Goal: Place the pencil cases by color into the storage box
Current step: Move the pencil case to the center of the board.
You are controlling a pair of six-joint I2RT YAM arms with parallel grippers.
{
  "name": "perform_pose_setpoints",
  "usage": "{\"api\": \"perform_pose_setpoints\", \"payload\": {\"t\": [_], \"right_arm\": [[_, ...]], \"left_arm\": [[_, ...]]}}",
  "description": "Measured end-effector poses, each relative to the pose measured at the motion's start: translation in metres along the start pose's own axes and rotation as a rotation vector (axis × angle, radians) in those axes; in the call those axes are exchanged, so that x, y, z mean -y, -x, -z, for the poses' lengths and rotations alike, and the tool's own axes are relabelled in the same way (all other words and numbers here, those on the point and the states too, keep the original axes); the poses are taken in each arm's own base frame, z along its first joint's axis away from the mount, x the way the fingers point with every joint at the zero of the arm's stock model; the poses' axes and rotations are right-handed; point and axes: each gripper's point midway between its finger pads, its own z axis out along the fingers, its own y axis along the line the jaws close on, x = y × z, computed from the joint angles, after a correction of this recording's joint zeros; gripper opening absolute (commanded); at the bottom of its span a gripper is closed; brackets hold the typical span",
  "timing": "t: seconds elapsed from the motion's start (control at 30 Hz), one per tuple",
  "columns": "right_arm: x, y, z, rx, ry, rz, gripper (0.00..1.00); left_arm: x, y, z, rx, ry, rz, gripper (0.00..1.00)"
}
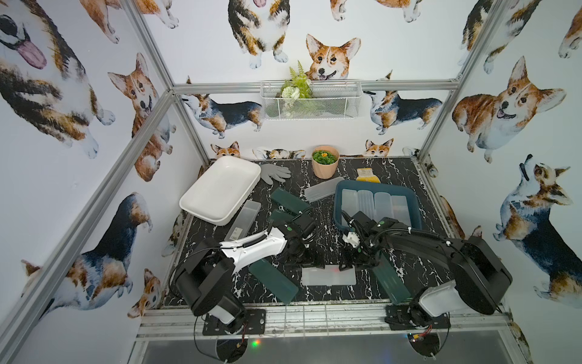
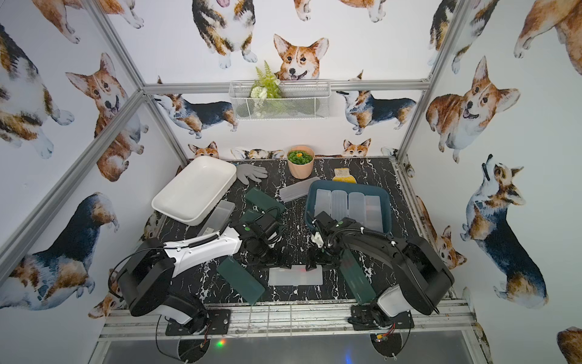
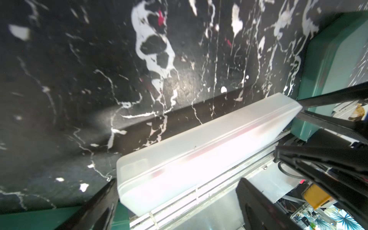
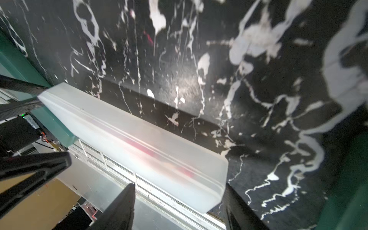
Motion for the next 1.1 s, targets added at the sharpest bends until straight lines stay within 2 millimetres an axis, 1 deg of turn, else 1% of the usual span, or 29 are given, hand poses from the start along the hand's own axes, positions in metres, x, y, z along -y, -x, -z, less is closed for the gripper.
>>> {"api": "perform_pose_setpoints", "payload": {"t": [0.13, 0.23, 0.3, 0.4, 0.47, 0.53, 0.6, 0.67, 0.77, 0.9, 1.03, 1.1], "right_arm": [[-0.006, 0.026, 0.004, 0.041, 0.010, 0.003, 0.69], [-0.008, 0.047, 0.006, 0.065, -0.002, 0.010, 0.69], [-0.010, 0.059, 0.009, 0.084, -0.016, 0.030, 0.70], [-0.011, 0.073, 0.020, 0.112, -0.042, 0.073, 0.71], [-0.014, 0.084, 0.032, 0.150, -0.043, 0.114, 0.72], [-0.015, 0.092, 0.042, 0.185, -0.054, 0.154, 0.72], [-0.017, 0.095, 0.049, 0.202, -0.069, 0.196, 0.72], [-0.018, 0.099, 0.057, 0.221, -0.080, 0.231, 0.73], [-0.013, 0.105, 0.069, 0.255, -0.122, 0.273, 0.73], [-0.014, 0.107, 0.084, 0.301, -0.149, 0.349, 0.73], [-0.027, 0.112, 0.099, 0.375, -0.140, 0.472, 0.73], [-0.034, 0.113, 0.103, 0.407, -0.134, 0.534, 0.73]], "left_arm": [[-0.007, 0.026, 0.009, 0.043, -0.011, 0.034, 0.93], [-0.009, 0.058, 0.018, 0.097, -0.011, 0.039, 0.93], [-0.010, 0.074, 0.025, 0.129, -0.006, 0.034, 0.94], [-0.006, 0.098, 0.041, 0.179, -0.016, 0.018, 0.93], [-0.002, 0.114, 0.057, 0.227, -0.036, 0.013, 0.93], [0.001, 0.124, 0.067, 0.255, -0.054, 0.003, 0.94], [0.000, 0.128, 0.074, 0.265, -0.057, 0.002, 0.94], [-0.002, 0.130, 0.084, 0.281, -0.056, 0.006, 0.94], [-0.003, 0.133, 0.101, 0.313, -0.055, 0.006, 0.94], [-0.009, 0.129, 0.112, 0.330, -0.040, 0.024, 0.94], [-0.019, 0.126, 0.131, 0.381, -0.035, 0.082, 0.94], [-0.027, 0.124, 0.139, 0.403, -0.027, 0.119, 0.94]]}}
